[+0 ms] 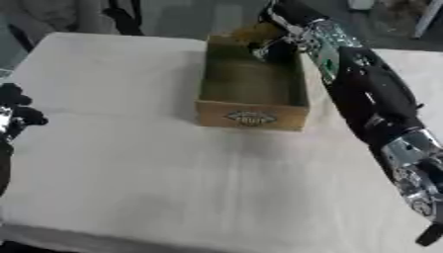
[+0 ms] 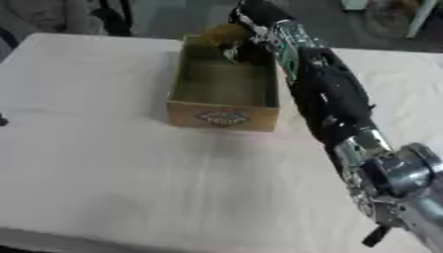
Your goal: Pick up objects on the table and place them in the box.
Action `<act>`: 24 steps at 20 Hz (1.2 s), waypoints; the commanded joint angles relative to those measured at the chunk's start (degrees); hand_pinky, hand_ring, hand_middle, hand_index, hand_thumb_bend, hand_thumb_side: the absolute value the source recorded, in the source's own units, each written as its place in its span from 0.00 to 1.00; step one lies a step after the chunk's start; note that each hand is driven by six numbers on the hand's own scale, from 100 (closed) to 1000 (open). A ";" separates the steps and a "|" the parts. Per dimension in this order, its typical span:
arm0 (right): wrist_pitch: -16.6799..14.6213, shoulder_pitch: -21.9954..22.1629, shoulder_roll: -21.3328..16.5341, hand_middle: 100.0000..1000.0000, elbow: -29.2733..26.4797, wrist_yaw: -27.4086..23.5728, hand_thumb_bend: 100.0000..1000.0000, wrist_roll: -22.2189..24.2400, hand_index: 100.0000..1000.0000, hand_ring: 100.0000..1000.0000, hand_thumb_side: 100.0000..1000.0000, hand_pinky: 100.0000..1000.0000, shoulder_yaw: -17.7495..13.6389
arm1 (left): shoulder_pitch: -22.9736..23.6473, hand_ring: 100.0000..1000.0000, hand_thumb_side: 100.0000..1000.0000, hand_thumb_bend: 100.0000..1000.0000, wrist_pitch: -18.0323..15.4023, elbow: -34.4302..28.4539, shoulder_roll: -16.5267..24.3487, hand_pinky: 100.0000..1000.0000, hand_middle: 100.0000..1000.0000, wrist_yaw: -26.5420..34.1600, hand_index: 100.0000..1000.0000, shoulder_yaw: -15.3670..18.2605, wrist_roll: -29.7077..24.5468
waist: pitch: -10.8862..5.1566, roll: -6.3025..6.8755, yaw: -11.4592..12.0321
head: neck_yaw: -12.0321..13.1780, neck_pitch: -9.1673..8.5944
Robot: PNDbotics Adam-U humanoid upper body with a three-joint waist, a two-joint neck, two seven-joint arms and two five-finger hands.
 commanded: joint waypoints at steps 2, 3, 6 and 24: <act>0.08 -0.42 0.91 0.12 0.10 0.88 0.00 0.25 0.27 0.08 0.30 0.07 -0.03 | -0.90 0.44 0.34 0.36 0.03 -1.14 0.22 0.50 0.47 0.50 0.59 -0.15 -0.30 | -0.59 0.45 0.49 | -0.62 -0.25; 0.10 -0.09 1.22 0.12 0.30 1.08 0.00 0.27 0.27 0.09 0.30 0.08 -0.01 | -0.94 0.44 0.34 0.36 0.04 -1.15 0.18 0.50 0.47 0.52 0.59 -0.18 -0.32 | -0.48 0.51 0.62 | -0.73 -0.31; 0.10 0.65 1.89 0.17 1.10 1.76 0.00 0.35 0.32 0.14 0.32 0.14 0.07 | -0.95 0.44 0.34 0.37 0.08 -1.17 0.12 0.50 0.47 0.54 0.59 -0.20 -0.33 | -0.26 0.58 0.80 | -0.86 -0.26; -3.73 2.17 1.76 0.85 2.82 -1.28 0.37 13.89 0.87 0.84 0.30 0.81 -0.15 | -1.13 0.44 0.34 0.37 -0.05 -1.21 0.14 0.50 0.46 0.39 0.59 0.05 -0.16 | -0.07 0.11 -0.28 | -0.14 -0.89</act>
